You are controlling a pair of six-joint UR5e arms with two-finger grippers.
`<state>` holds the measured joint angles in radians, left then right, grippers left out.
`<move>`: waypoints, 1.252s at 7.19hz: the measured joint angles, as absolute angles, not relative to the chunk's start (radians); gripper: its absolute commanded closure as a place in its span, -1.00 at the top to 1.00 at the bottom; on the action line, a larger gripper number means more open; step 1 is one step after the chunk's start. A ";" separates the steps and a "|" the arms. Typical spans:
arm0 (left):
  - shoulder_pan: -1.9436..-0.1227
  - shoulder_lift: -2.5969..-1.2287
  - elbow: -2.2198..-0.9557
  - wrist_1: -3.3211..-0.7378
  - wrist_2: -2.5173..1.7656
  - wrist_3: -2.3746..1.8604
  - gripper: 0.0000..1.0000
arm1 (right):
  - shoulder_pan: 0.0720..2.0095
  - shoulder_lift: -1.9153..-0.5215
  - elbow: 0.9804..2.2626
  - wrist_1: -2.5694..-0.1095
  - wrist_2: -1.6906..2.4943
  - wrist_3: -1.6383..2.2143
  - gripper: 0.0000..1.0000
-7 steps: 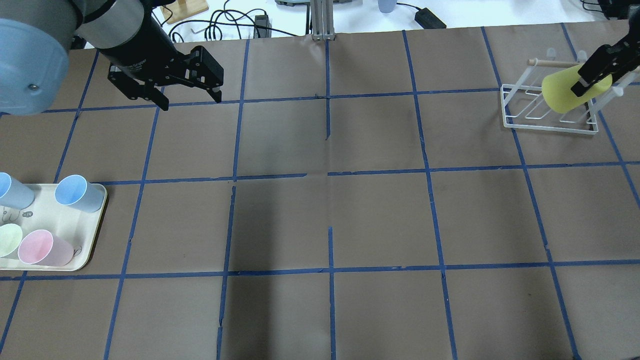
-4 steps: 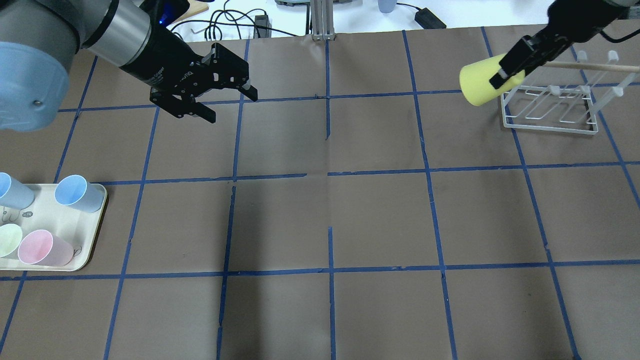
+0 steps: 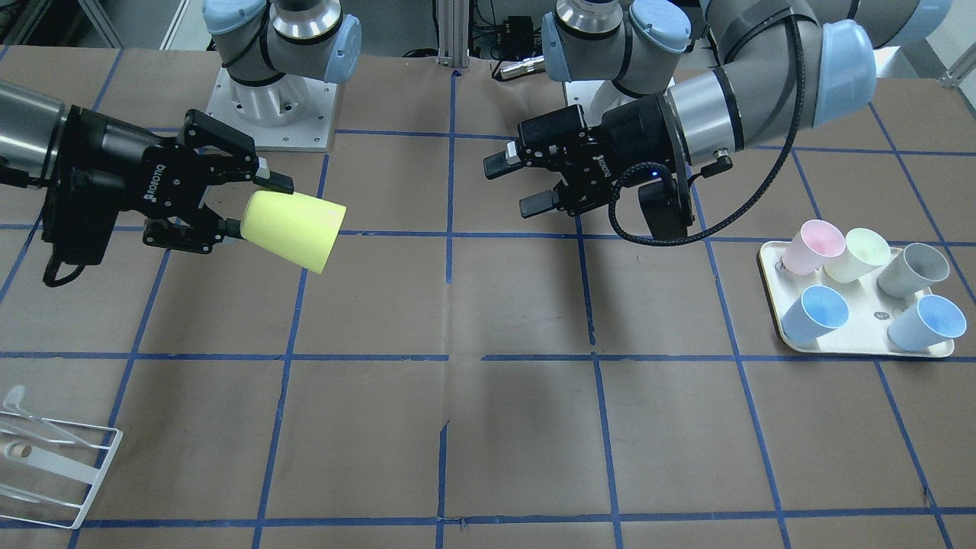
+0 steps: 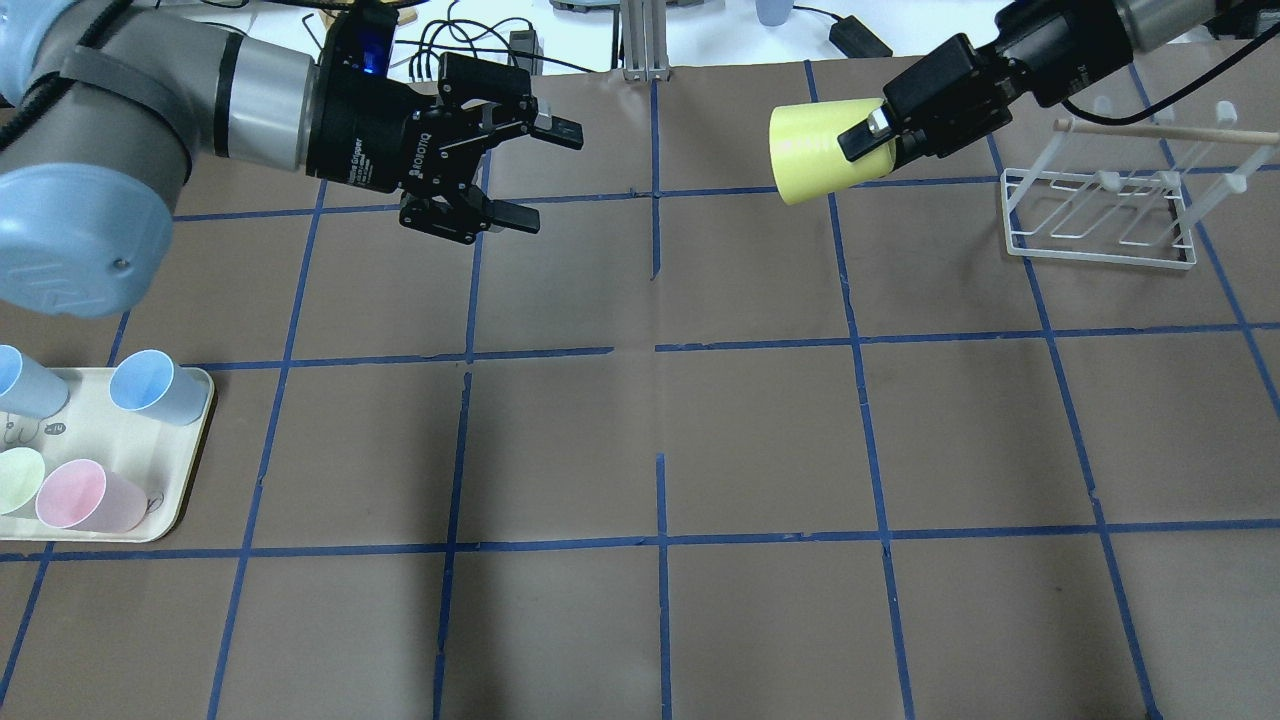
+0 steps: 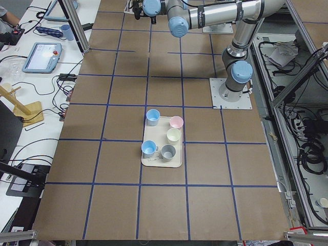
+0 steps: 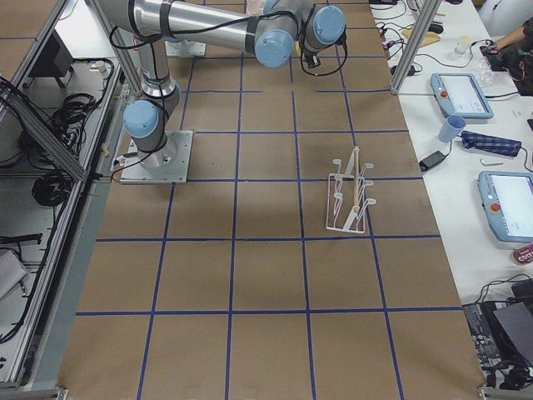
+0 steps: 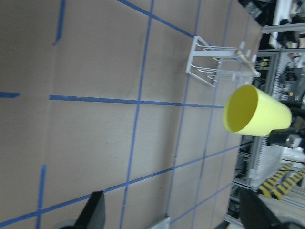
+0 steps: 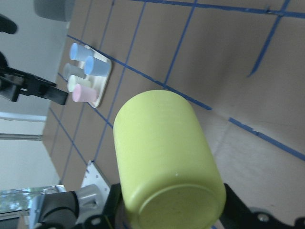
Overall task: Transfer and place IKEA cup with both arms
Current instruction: 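Lift the yellow cup from the rack with the right gripper while the left arm advances, then bring the yellow cup toward the left gripper while the left gripper approaches its rim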
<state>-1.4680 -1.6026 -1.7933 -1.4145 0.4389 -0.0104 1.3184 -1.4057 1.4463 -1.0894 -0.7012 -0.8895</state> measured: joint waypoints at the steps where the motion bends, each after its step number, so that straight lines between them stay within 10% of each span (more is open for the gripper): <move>1: -1.467 -1.610 -1.857 -1.322 0.330 -0.010 1.00 | 1.318 -1.403 1.447 -0.998 -0.628 -0.911 -0.42; 9: -1.548 -1.673 -1.917 -0.909 0.175 -0.345 1.00 | 1.340 -1.344 1.494 -0.727 -0.445 -1.078 -0.43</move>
<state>-1.5483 -1.6734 -1.9172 -0.9089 0.1745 -0.3445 1.3397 -1.3438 1.4942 -0.7275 -0.4448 -1.0782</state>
